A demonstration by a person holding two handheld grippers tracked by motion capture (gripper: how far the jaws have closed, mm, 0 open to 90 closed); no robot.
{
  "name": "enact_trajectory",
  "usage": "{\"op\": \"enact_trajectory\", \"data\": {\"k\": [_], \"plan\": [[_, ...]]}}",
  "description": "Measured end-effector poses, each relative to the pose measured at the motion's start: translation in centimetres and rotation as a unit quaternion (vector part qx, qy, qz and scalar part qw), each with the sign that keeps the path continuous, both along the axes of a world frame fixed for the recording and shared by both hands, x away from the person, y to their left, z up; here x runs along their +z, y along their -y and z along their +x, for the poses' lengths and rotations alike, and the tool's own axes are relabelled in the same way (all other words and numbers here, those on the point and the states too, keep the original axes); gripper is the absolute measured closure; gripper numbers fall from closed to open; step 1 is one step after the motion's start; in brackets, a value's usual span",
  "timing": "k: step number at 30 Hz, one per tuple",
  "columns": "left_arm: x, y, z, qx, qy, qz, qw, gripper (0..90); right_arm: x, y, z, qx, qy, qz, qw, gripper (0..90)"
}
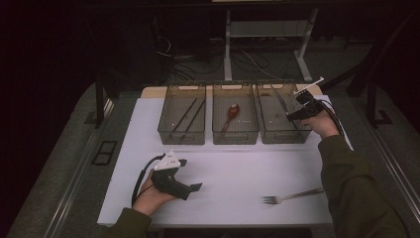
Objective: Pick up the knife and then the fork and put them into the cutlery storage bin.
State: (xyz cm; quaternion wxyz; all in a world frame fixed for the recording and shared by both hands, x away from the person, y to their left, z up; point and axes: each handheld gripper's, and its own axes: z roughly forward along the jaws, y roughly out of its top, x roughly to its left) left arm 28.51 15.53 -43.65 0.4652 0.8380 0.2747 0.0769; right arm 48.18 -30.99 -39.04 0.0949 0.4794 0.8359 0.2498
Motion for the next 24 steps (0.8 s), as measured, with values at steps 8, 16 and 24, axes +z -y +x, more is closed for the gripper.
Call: {"op": "enact_trajectory", "data": {"k": [8,16,24], "plan": [[0.0,0.0,0.0,-0.001,0.0,0.0,1.0,0.0,0.0,-0.6,0.6,-0.004,-0.002,-0.002,1.0,66.8],[0.0,-0.1,0.0,-0.001,-0.002,-0.003,1.0,0.0,1.1,-0.3,-0.1,-0.005,0.026,0.025,0.9993,49.4],[0.0,-0.6,0.2,0.001,-0.002,-0.008,1.0,0.0,3.2,0.2,-2.3,0.015,0.077,0.086,0.9932,42.4]]}}
